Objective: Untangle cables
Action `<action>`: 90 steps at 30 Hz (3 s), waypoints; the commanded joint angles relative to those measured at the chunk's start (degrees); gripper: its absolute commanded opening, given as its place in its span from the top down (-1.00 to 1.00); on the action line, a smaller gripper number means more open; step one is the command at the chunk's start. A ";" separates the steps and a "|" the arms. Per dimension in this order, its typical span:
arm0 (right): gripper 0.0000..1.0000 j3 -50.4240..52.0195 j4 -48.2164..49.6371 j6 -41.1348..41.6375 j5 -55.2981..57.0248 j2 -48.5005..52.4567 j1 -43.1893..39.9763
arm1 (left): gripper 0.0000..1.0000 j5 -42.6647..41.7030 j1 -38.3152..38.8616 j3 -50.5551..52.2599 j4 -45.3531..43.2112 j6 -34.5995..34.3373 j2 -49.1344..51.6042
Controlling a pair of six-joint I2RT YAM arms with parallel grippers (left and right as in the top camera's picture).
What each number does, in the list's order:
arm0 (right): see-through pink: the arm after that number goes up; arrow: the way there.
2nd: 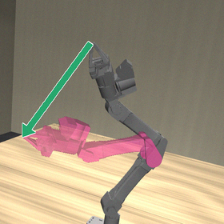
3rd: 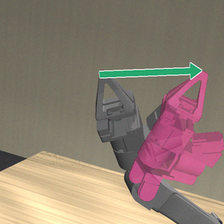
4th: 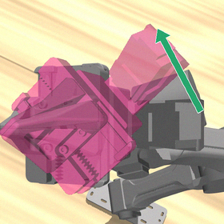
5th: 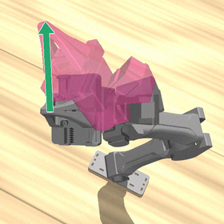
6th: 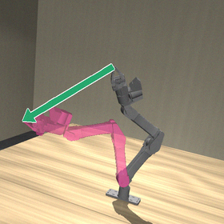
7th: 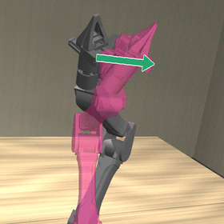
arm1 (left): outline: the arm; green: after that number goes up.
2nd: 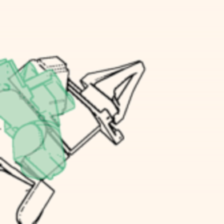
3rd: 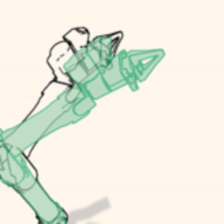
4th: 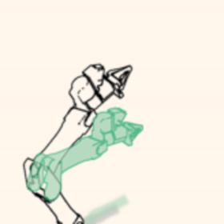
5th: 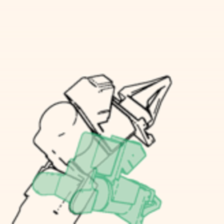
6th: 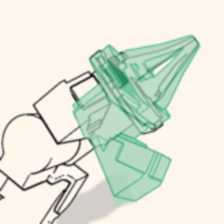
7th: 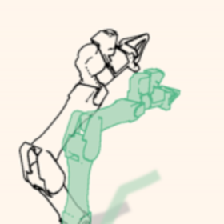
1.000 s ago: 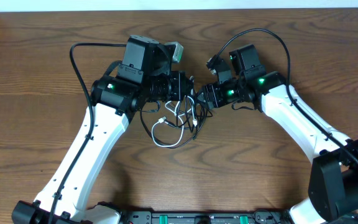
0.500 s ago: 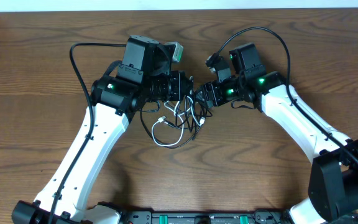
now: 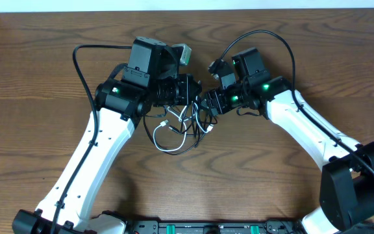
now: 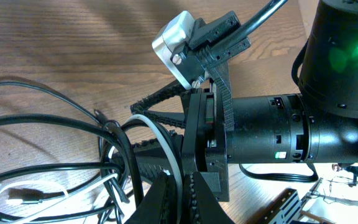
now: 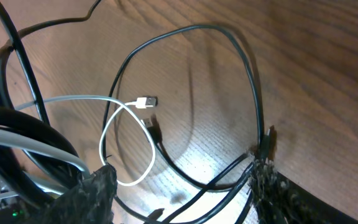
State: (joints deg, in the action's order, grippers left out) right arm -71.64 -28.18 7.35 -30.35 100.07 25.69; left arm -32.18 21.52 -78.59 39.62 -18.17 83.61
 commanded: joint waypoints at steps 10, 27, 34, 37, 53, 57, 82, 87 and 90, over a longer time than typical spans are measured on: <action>-0.25 -0.46 -0.55 -0.81 0.42 0.76 0.42 | 0.85 2.78 -0.09 -1.20 -0.48 0.48 -0.15; -0.38 -0.74 -0.85 -4.79 -18.29 -8.20 -9.84 | 0.85 -10.32 -0.09 -1.20 -15.93 -1.51 -0.15; -0.38 -0.72 0.00 -4.76 -18.10 -8.24 -9.70 | 0.85 -11.15 -0.09 -1.20 -18.34 -5.18 -0.15; -0.33 -0.68 1.16 -4.66 -15.12 -7.96 -8.90 | 0.85 -12.07 -0.09 -1.20 -19.30 -6.03 -0.15; 0.74 -0.50 -10.49 26.95 25.53 -6.73 -10.86 | 0.86 -2.40 -11.39 -1.20 -13.55 -5.60 -3.58; 0.61 -0.50 -10.19 18.12 17.22 -6.73 -11.54 | 0.86 6.12 -14.95 -1.20 -4.68 -1.14 -3.32; -0.01 -0.50 -12.79 19.12 18.05 -6.73 -22.97 | 0.45 5.75 0.09 0.92 -2.62 5.42 5.18; -0.05 -0.44 -13.44 18.71 18.43 -6.73 -22.97 | 0.44 5.92 0.79 0.92 -3.08 5.22 6.19; -0.06 -0.44 -13.42 18.71 18.45 -6.73 -22.97 | 0.44 5.92 0.79 0.92 -3.17 5.20 6.19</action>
State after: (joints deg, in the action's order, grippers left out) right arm -71.92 -41.41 27.31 -12.53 93.23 2.96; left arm -26.61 22.33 -78.19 36.71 -13.26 89.76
